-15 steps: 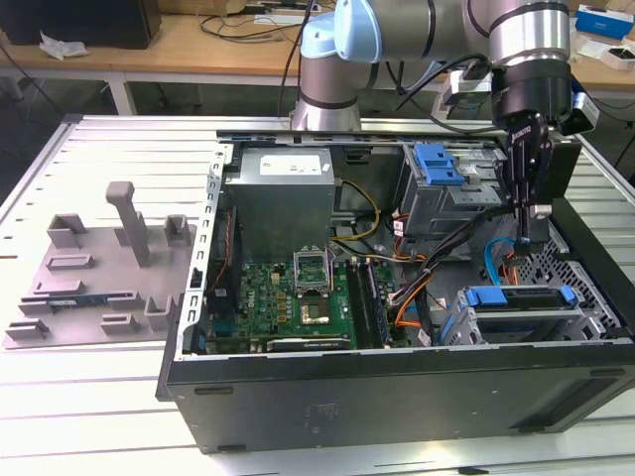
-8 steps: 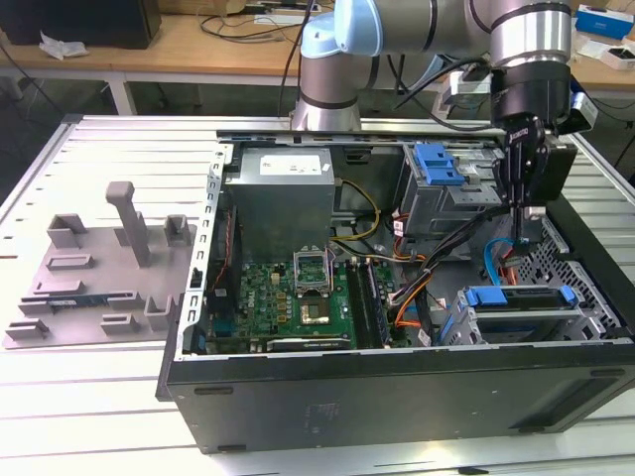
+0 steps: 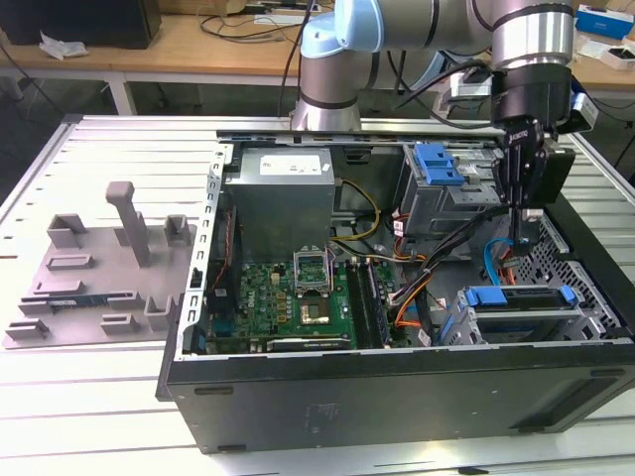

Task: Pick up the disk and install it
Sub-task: 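Insert the first disk wire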

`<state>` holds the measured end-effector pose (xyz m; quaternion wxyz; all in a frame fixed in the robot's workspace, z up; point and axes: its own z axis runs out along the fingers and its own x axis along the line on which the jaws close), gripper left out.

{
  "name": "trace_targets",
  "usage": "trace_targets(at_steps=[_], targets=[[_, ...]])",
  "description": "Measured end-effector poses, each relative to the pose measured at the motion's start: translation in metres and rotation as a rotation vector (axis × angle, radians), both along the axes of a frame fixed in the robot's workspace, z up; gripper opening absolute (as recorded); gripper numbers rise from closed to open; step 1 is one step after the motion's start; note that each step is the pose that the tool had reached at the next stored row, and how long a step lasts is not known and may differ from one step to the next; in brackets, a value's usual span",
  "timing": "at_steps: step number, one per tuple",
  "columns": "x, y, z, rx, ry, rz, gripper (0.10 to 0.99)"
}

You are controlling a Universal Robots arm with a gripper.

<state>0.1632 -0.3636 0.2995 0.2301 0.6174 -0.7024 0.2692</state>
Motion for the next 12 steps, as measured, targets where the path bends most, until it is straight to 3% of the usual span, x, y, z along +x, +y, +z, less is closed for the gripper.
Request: trace_targets(at_steps=[8, 9, 12], targets=[[0.0, -0.0006, 0.0008, 0.002, 0.0, 0.001, 0.212], [-0.0001, -0.0006, 0.0015, 0.003, -0.0002, 0.001, 0.278], [-0.0006, 0.0001, 0.0031, 0.003, -0.0005, 0.001, 0.278]])
